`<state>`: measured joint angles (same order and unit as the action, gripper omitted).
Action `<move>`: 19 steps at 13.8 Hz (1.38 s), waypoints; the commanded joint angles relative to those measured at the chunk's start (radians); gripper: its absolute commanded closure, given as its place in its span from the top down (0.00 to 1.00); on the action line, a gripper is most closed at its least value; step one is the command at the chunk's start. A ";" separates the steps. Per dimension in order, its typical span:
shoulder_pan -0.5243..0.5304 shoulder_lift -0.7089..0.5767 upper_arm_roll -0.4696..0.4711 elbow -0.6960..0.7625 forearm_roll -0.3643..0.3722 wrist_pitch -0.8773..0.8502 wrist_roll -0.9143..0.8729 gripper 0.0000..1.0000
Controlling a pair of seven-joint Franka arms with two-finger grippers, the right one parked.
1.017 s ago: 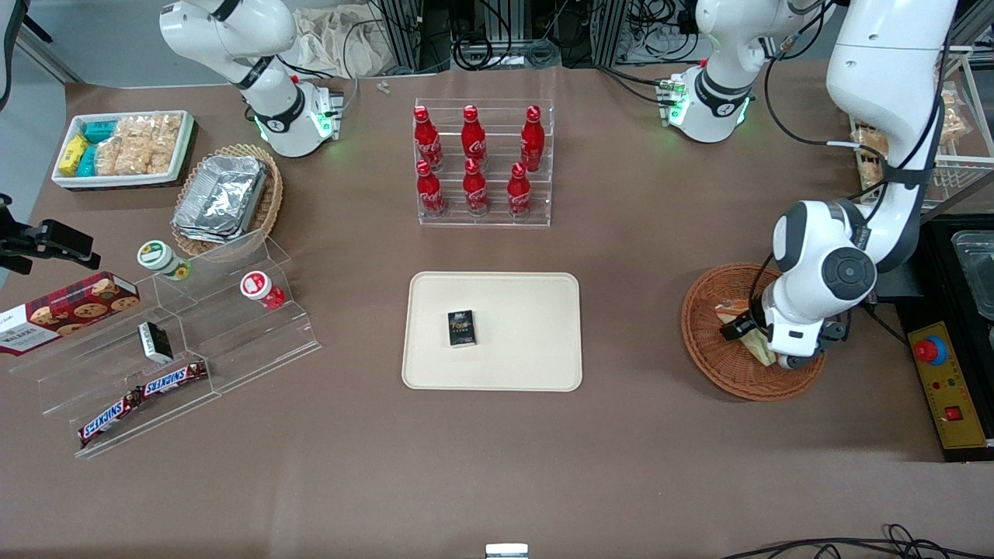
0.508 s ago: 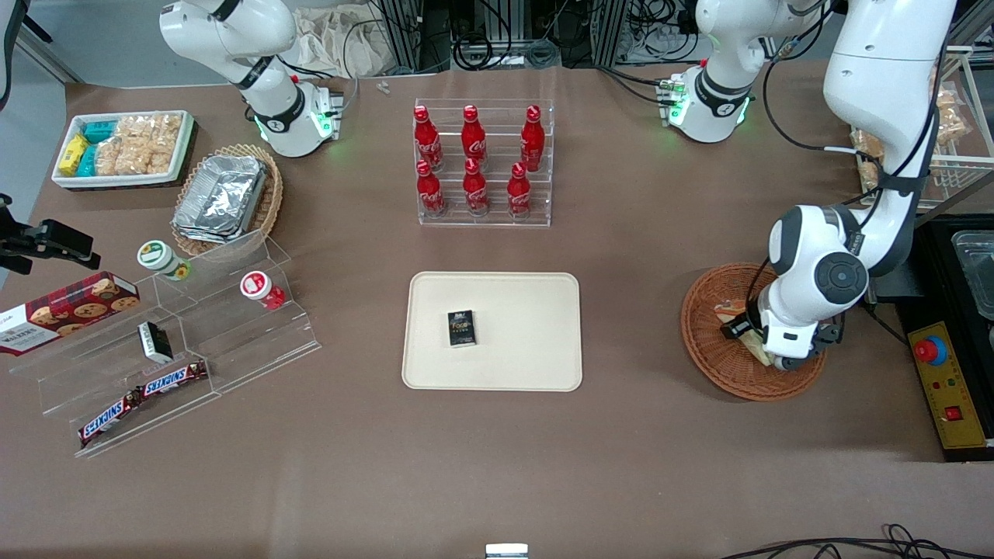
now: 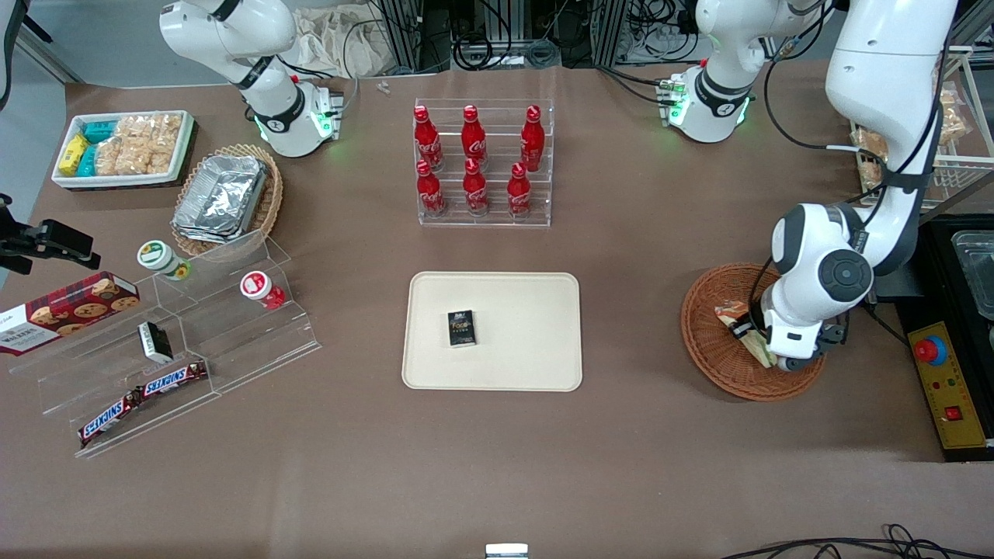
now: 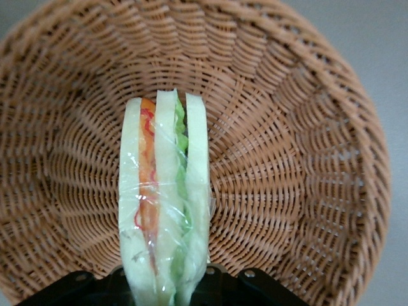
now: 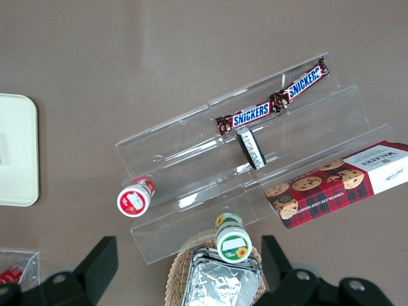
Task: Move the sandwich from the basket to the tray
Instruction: 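Lift the sandwich out of the basket with the left gripper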
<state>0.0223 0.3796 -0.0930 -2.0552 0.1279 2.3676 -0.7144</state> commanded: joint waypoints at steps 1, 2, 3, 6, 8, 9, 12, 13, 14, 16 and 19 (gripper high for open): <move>0.002 -0.103 -0.007 0.024 0.013 -0.121 -0.019 0.20; 0.001 -0.131 -0.010 0.046 0.004 -0.167 -0.013 0.20; -0.004 -0.152 -0.013 0.070 0.001 -0.212 -0.010 0.20; -0.012 -0.173 -0.068 0.162 -0.016 -0.345 -0.005 0.20; -0.012 -0.173 -0.109 0.231 -0.025 -0.439 -0.004 0.20; -0.012 -0.173 -0.135 0.265 -0.040 -0.473 -0.002 0.20; -0.012 -0.169 -0.215 0.310 -0.067 -0.504 0.026 0.16; -0.012 -0.166 -0.246 0.310 -0.067 -0.501 0.054 0.11; -0.012 -0.162 -0.269 0.313 -0.068 -0.499 0.099 0.10; -0.012 -0.153 -0.319 0.313 -0.068 -0.495 0.115 0.05; -0.013 -0.119 -0.382 0.329 -0.067 -0.473 0.119 0.02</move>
<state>0.0040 0.2233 -0.4421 -1.7684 0.0733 1.8959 -0.6189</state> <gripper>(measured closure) 0.819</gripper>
